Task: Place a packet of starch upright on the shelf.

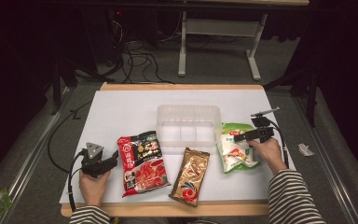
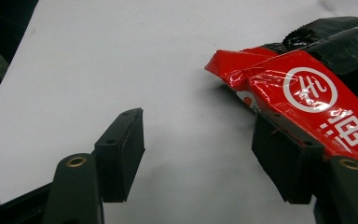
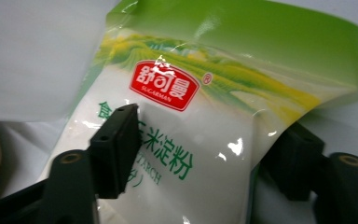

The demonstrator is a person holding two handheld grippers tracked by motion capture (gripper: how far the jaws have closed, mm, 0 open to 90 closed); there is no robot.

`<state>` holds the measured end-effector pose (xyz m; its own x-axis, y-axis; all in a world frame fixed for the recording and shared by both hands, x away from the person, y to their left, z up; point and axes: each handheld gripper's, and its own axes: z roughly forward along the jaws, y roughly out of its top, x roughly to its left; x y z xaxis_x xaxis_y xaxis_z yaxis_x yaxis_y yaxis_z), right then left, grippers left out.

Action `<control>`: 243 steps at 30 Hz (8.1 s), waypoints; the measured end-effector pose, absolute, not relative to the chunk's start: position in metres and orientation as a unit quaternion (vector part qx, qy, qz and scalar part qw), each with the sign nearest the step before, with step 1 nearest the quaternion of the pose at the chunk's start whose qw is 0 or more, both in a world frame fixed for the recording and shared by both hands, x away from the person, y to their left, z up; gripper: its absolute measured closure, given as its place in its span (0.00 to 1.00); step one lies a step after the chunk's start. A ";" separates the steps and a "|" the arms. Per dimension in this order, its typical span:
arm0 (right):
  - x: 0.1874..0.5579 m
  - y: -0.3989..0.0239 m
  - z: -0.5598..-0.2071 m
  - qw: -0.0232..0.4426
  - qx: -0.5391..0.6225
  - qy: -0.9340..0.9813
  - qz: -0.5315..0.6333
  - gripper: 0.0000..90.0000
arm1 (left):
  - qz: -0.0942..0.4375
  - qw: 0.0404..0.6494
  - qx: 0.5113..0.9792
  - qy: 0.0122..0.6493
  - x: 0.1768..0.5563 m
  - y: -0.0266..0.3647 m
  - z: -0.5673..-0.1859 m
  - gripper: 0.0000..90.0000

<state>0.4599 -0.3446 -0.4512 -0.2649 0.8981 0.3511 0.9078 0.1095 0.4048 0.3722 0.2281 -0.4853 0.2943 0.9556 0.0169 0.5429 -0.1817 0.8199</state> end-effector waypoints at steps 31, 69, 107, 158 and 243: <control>0.407 -0.349 -0.396 -0.061 -0.535 -0.751 -0.382 0.93 | 0.282 0.358 0.723 0.519 0.373 0.226 -0.485 0.38; 0.379 -0.296 -0.297 -0.146 -0.469 -0.749 -0.444 0.93 | 0.281 0.363 0.723 0.517 0.372 0.226 -0.486 0.39; 0.482 -0.231 -0.302 -0.191 -0.557 -0.698 -0.408 0.93 | 0.282 0.367 0.722 0.514 0.371 0.227 -0.485 0.39; 0.453 -0.223 -0.338 -0.130 -0.505 -0.782 -0.341 0.86 | 0.291 0.357 0.730 0.506 0.371 0.223 -0.486 0.39; 0.412 -0.225 -0.407 -0.219 -0.507 -0.755 -0.352 0.92 | 0.297 0.350 0.733 0.502 0.371 0.221 -0.486 0.39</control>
<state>0.4118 -0.2251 -0.4075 -0.3895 0.9207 0.0261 0.6114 0.2373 0.7549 0.3706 0.2210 -0.4859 0.3200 0.9437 0.0836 0.5281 -0.2509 0.8112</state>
